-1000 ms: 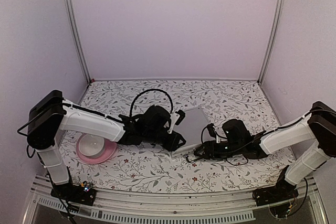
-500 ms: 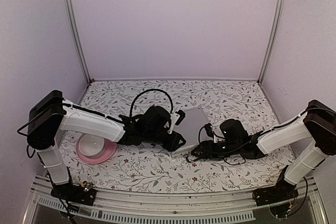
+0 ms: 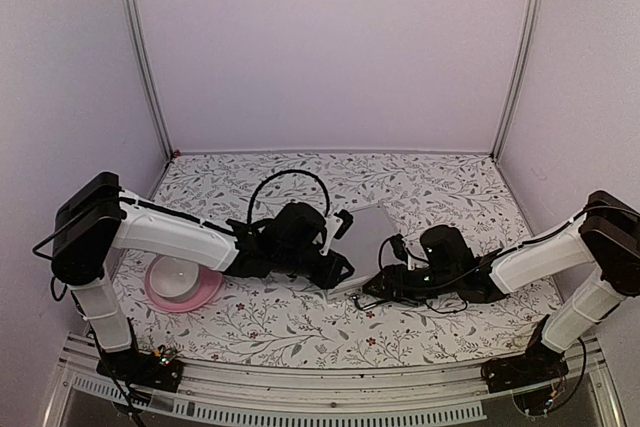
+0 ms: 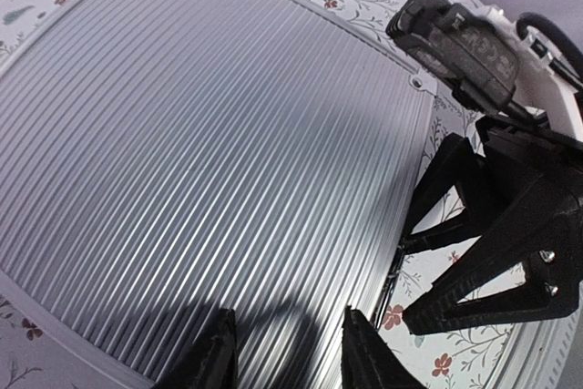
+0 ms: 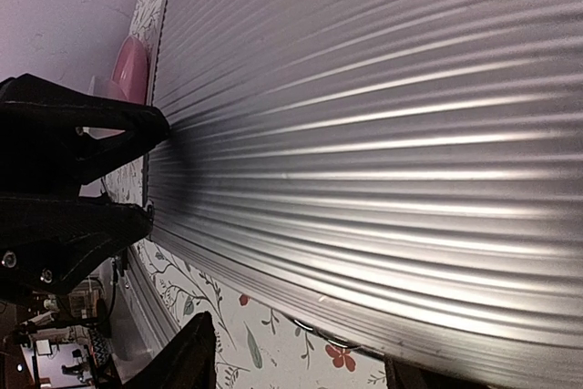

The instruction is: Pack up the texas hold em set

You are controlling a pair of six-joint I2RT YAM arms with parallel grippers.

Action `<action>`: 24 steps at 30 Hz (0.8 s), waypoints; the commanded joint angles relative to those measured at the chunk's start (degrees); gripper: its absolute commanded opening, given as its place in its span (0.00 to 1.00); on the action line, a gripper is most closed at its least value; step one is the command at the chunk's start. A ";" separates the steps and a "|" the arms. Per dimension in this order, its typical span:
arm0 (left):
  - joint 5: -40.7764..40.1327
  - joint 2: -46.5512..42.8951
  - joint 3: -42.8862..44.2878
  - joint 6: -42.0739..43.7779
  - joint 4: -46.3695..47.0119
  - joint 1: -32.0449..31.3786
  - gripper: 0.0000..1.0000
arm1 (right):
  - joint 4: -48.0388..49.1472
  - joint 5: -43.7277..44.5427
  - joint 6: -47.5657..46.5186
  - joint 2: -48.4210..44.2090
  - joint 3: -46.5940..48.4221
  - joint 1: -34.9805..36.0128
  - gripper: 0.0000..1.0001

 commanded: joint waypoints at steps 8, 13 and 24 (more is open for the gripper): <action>0.52 1.21 -2.17 -0.86 -8.30 -1.56 0.40 | 2.10 -1.11 2.17 -2.20 0.20 0.31 0.61; 0.43 1.33 -2.15 -0.84 -8.45 -1.52 0.40 | 2.06 -0.58 2.69 -3.49 0.05 0.28 0.61; 0.32 1.49 -2.15 -0.86 -8.54 -1.84 0.40 | 2.44 0.01 3.23 -4.42 0.35 0.25 0.61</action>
